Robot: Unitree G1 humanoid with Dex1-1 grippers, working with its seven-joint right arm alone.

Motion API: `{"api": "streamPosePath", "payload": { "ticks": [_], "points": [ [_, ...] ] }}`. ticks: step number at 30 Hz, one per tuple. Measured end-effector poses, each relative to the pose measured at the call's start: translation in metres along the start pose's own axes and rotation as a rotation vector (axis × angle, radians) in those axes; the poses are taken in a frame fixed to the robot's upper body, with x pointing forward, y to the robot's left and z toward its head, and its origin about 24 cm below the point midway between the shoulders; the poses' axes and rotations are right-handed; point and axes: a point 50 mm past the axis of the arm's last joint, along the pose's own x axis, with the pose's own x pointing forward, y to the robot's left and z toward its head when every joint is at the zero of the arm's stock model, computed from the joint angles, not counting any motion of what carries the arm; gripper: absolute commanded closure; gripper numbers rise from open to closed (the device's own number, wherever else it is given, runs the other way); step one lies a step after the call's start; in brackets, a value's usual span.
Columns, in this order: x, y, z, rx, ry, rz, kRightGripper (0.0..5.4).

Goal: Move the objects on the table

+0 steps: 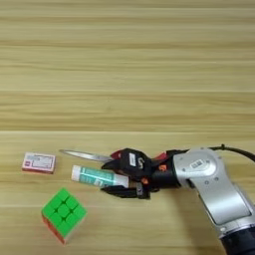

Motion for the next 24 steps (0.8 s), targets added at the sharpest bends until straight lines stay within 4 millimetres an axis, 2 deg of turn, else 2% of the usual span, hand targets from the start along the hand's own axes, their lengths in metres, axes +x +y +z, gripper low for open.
{"api": "streamPosePath", "payload": {
  "ticks": [2,18,24],
  "points": [
    [0.0,0.001,-0.002,0.004,0.007,0.008,3.68],
    [0.0,0.002,-0.001,-0.005,0.006,0.019,3.71],
    [-0.01,-0.001,0.009,-0.014,-0.044,-0.007,3.71]
  ]
}}
